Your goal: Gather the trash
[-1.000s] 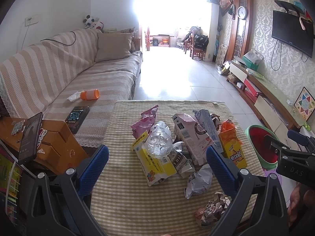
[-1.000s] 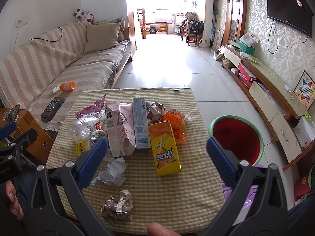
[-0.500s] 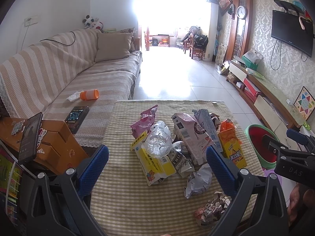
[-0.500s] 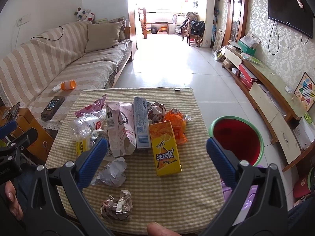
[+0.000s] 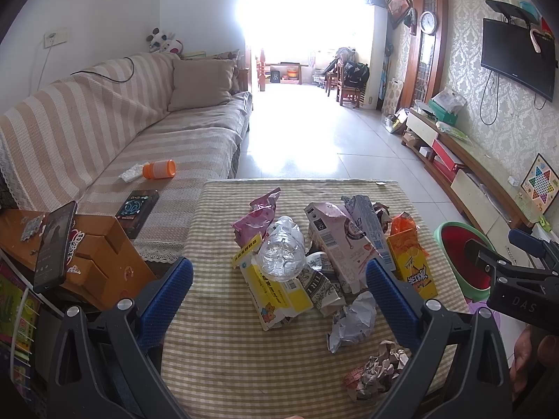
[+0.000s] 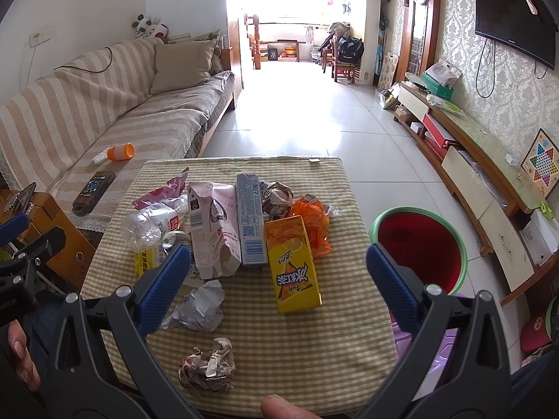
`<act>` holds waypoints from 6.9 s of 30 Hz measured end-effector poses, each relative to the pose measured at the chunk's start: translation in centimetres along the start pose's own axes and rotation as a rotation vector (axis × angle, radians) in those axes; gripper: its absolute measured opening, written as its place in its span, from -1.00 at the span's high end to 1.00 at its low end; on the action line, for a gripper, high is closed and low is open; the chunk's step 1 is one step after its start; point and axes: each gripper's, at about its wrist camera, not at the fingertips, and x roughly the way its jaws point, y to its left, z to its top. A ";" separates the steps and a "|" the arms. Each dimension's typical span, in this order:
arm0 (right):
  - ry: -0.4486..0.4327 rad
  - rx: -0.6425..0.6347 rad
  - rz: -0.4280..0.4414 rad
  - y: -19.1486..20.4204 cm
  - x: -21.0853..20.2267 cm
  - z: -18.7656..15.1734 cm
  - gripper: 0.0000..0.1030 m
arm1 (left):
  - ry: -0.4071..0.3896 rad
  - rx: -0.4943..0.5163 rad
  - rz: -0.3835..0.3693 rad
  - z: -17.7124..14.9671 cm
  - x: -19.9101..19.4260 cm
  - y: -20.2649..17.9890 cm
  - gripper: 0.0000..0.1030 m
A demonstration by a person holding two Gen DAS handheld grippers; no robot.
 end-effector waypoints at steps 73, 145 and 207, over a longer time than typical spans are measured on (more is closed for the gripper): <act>0.239 0.046 0.035 -3.9 11.6 -0.1 -0.08 | 0.158 0.037 -0.088 5.0 13.8 0.4 -0.11; 0.130 0.331 -0.170 -24.3 7.5 5.3 -0.71 | 0.012 0.226 -0.570 13.5 10.7 -28.3 -0.84; 0.305 -0.072 0.159 0.2 18.2 1.7 -0.49 | 0.397 -0.195 -0.135 -4.5 19.7 3.6 -0.76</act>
